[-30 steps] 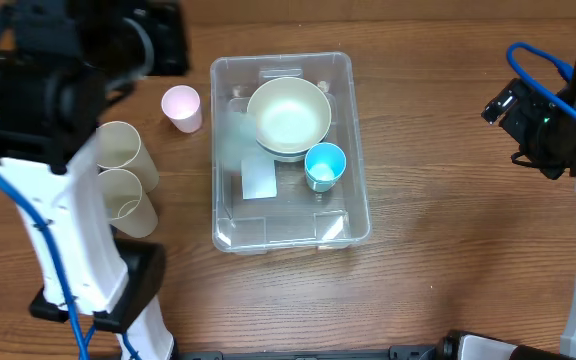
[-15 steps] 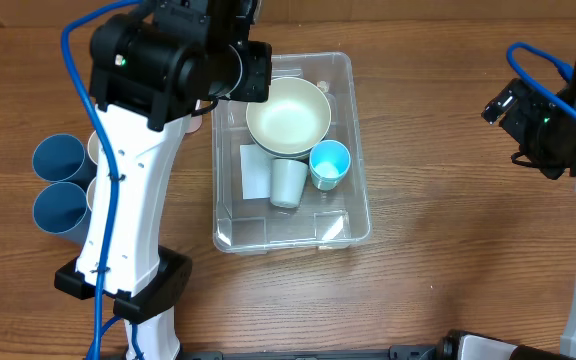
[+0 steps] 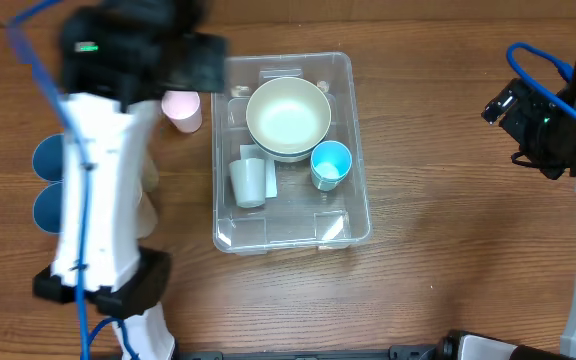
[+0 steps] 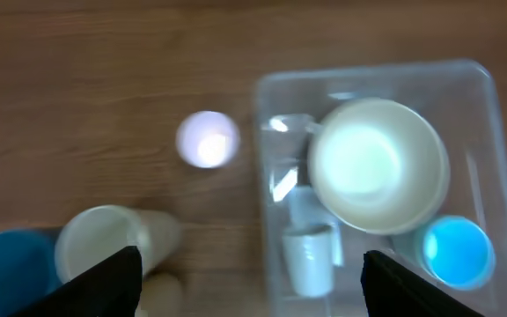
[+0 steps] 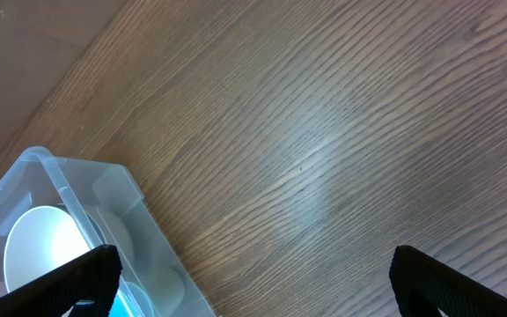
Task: Pack container
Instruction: 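Place the grey cup into the bin beside the bowls, then reach the left gripper to the pink cup and grasp its rim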
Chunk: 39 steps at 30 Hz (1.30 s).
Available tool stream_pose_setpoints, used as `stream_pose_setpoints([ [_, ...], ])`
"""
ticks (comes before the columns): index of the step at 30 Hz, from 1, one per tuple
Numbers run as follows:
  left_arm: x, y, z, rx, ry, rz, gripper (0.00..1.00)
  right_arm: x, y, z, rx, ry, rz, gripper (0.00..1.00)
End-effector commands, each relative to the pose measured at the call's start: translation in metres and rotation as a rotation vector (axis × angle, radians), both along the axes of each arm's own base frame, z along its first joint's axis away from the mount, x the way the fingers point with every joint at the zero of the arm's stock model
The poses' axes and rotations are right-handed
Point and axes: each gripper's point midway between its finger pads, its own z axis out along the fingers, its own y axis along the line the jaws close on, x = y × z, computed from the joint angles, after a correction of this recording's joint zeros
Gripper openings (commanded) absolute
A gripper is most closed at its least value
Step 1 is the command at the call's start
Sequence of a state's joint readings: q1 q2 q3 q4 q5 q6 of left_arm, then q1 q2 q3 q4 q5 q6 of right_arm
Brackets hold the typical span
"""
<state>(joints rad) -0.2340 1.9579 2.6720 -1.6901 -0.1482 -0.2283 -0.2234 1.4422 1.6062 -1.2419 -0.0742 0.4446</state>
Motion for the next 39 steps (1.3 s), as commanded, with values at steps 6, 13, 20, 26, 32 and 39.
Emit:
stream_pose_setpoints([
  [6,0.034,0.066,-0.054,-0.244,0.152,0.037,0.76,0.002,-0.002,0.004,-0.003,-0.013,-0.008,1.00],
  [13,0.086,0.067,-0.130,-0.260,0.248,-0.008,0.75,0.002,-0.002,0.004,-0.003,-0.013,-0.008,1.00],
  [20,0.098,0.069,-0.208,-0.254,0.416,-0.030,0.72,0.002,-0.002,0.004,-0.003,-0.013,-0.008,1.00],
  [26,0.098,0.095,-0.248,-0.129,0.495,0.058,0.68,0.002,-0.002,0.004,-0.003,-0.013,-0.008,1.00],
  [32,0.103,0.098,-0.265,-0.125,0.512,0.082,0.67,0.002,-0.002,0.004,-0.003,-0.013,-0.008,1.00],
  [39,0.106,0.098,-0.294,-0.139,0.552,0.127,0.54,0.002,-0.002,0.004,-0.003,-0.013,-0.008,1.00],
])
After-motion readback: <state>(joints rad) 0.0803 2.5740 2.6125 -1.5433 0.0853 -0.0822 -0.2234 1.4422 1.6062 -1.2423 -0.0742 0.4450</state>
